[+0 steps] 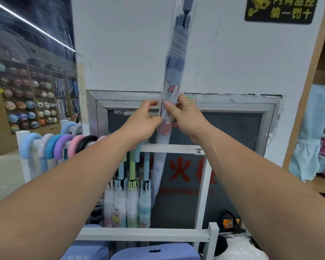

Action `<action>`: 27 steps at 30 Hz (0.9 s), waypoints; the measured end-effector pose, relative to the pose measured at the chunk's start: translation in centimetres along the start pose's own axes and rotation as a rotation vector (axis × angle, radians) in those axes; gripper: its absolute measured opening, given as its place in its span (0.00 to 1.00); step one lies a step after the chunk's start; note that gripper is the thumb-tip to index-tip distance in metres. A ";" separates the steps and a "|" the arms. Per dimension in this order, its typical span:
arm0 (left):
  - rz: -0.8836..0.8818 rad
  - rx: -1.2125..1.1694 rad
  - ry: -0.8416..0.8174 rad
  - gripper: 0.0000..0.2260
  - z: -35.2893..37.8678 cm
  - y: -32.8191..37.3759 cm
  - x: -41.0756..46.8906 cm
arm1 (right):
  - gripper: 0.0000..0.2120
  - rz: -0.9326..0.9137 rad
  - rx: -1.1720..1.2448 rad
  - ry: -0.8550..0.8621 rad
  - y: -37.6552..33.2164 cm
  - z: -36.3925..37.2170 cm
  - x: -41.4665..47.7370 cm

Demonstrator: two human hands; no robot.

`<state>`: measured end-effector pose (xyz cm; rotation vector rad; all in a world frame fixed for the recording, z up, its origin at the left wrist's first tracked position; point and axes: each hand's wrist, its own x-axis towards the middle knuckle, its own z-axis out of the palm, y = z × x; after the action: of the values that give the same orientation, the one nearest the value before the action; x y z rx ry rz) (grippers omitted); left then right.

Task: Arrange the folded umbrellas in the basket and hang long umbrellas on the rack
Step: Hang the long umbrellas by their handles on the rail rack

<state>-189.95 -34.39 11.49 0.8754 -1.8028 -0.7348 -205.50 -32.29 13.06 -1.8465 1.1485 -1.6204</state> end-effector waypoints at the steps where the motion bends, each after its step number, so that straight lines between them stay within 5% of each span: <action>1: -0.001 -0.020 0.030 0.24 -0.3 0.3 0.2 | 0.10 0.004 -0.003 -0.016 0.4 0.1 -0.2; 12: 0.119 -0.142 0.070 0.19 0.0 3.4 1.8 | 0.16 0.126 -0.128 -0.159 2.0 0.1 -0.8; 19: 0.072 -0.022 0.015 0.17 0.8 1.7 2.0 | 0.10 0.136 -0.466 -0.280 2.2 -0.5 -1.3; 27: 0.022 0.026 0.034 0.11 0.3 -0.9 0.5 | 0.08 0.042 -0.054 -0.055 1.1 -0.2 -0.2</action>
<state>-190.15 -35.23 10.92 0.8789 -1.7929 -0.6809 -206.04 -32.74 12.16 -1.8755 1.2098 -1.5201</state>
